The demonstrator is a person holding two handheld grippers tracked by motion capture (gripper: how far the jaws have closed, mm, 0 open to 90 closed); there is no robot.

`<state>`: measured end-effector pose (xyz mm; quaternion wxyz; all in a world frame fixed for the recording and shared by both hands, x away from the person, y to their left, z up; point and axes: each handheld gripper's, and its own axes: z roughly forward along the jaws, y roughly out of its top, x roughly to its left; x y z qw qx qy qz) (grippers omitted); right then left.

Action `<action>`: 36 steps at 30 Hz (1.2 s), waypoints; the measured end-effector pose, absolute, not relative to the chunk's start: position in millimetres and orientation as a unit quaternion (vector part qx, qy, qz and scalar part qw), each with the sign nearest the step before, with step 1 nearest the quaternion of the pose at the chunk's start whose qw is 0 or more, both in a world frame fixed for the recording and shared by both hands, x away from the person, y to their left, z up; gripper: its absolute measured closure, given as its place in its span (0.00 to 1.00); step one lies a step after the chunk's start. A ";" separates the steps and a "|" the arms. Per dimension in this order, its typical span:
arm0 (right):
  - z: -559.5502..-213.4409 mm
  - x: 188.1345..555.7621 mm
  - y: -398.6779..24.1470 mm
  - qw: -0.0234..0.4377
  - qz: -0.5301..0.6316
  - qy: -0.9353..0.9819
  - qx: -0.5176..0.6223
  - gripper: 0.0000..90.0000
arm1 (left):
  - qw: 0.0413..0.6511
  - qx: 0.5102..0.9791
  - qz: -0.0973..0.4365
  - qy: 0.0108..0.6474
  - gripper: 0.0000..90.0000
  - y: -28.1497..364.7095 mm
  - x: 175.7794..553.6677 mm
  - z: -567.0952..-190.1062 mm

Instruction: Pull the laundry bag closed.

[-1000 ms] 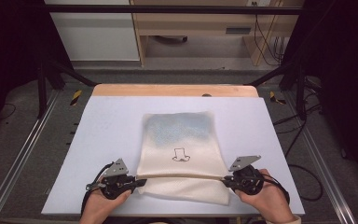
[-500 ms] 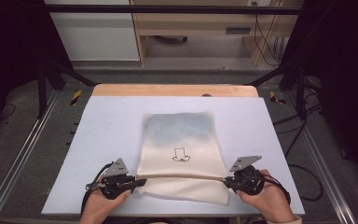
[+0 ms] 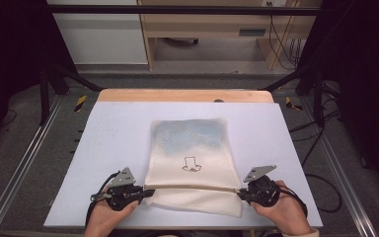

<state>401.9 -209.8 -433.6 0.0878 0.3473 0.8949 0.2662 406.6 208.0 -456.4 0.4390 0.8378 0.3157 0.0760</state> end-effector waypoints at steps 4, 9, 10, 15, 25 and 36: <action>-433.4 401.6 -210.4 0.087 0.267 0.894 0.348 0.91 | 0.439 0.838 0.075 0.316 0.91 207.8 406.4 -456.4; -434.2 401.9 -210.0 0.089 0.266 0.895 0.347 0.91 | 0.437 0.839 0.072 0.318 0.90 207.9 407.1 -457.1; -434.6 402.0 -209.5 0.088 0.263 0.895 0.349 0.91 | 0.435 0.839 0.069 0.320 0.90 207.9 407.1 -457.5; -438.8 401.9 -206.3 0.085 0.256 0.898 0.347 0.91 | 0.422 0.842 0.061 0.330 0.89 207.9 408.3 -459.9; -443.4 403.0 -200.4 0.081 0.243 0.901 0.351 0.89 | 0.412 0.841 0.056 0.348 0.81 208.9 407.7 -459.7; -438.4 405.8 -199.8 0.082 0.264 0.883 0.380 0.52 | 0.399 0.838 0.067 0.367 0.48 210.4 406.4 -457.2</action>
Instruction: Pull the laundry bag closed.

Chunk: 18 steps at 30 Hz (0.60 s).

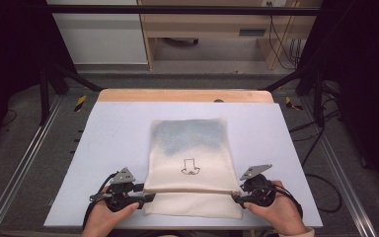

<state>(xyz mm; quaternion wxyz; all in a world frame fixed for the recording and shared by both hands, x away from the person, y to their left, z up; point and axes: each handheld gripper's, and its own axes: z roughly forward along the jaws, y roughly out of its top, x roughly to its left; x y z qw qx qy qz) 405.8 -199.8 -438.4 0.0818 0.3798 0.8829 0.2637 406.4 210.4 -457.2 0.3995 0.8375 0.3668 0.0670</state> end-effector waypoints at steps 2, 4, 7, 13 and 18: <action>-435.9 405.7 -197.6 0.085 0.274 0.883 0.372 0.44 | 0.400 0.836 0.064 0.370 0.43 211.0 406.0 -457.0; -434.5 406.4 -196.3 0.091 0.275 0.883 0.370 0.39 | 0.403 0.833 0.068 0.374 0.37 211.3 405.2 -455.9; -434.3 407.9 -195.4 0.089 0.275 0.880 0.376 0.32 | 0.401 0.832 0.076 0.374 0.25 210.5 403.9 -454.6; -433.1 411.3 -194.0 0.108 0.278 0.871 0.391 0.21 | 0.394 0.833 0.092 0.377 0.14 211.5 403.4 -452.1; -432.2 413.9 -193.0 0.127 0.280 0.864 0.399 0.15 | 0.392 0.831 0.104 0.381 0.12 216.0 404.0 -449.2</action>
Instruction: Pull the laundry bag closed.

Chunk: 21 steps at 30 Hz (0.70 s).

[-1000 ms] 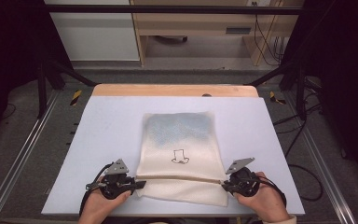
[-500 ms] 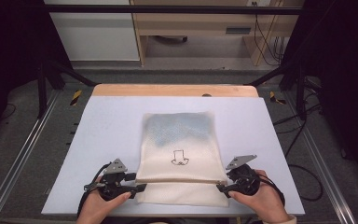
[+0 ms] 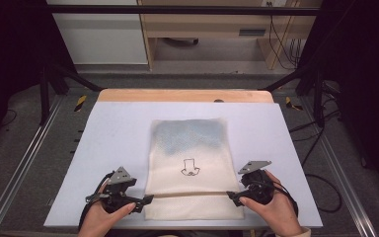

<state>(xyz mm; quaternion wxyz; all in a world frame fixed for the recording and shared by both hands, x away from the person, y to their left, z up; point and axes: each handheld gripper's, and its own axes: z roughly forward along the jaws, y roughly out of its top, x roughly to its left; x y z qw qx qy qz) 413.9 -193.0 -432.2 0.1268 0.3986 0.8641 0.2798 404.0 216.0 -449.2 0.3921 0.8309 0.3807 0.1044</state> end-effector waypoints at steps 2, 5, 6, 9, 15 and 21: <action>-430.6 414.6 -193.4 0.138 0.286 0.858 0.402 0.14 | 0.388 0.831 0.118 0.381 0.12 218.6 404.7 -447.8; -429.3 416.5 -194.8 0.147 0.298 0.850 0.408 0.11 | 0.390 0.827 0.123 0.386 0.11 223.3 406.0 -446.1; -429.0 416.7 -195.2 0.148 0.298 0.847 0.414 0.11 | 0.389 0.826 0.126 0.387 0.11 225.4 406.6 -445.6; -429.0 418.5 -197.9 0.157 0.301 0.842 0.419 0.11 | 0.390 0.823 0.130 0.391 0.11 229.3 407.5 -444.2; -429.3 420.8 -204.5 0.179 0.301 0.826 0.441 0.10 | 0.382 0.823 0.145 0.395 0.11 237.2 409.7 -441.9; -428.2 424.1 -214.5 0.202 0.308 0.802 0.470 0.10 | 0.371 0.823 0.156 0.401 0.11 246.3 411.7 -440.7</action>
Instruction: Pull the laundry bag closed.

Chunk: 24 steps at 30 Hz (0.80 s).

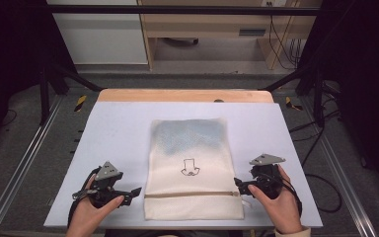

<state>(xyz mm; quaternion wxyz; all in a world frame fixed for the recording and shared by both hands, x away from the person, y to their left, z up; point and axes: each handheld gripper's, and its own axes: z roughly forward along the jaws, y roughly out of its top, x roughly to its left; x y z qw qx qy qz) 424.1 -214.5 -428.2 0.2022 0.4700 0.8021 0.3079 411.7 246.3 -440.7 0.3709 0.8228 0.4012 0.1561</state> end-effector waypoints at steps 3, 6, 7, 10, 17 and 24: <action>-429.2 425.5 -220.4 0.206 0.306 0.794 0.483 0.10 | 0.364 0.823 0.164 0.405 0.11 251.3 412.7 -440.4; -430.6 426.8 -225.1 0.209 0.304 0.788 0.492 0.10 | 0.359 0.823 0.170 0.406 0.11 256.0 413.9 -440.0; -431.3 427.4 -226.6 0.210 0.304 0.786 0.496 0.10 | 0.357 0.824 0.172 0.405 0.11 257.6 414.5 -440.0; -434.1 429.1 -231.4 0.215 0.297 0.785 0.500 0.10 | 0.357 0.820 0.176 0.411 0.11 263.6 416.7 -439.8; -436.4 430.5 -239.9 0.216 0.296 0.779 0.509 0.10 | 0.354 0.812 0.184 0.426 0.10 280.5 422.2 -440.2; -438.6 431.6 -249.3 0.213 0.298 0.770 0.523 0.09 | 0.345 0.806 0.198 0.438 0.10 295.8 427.8 -442.1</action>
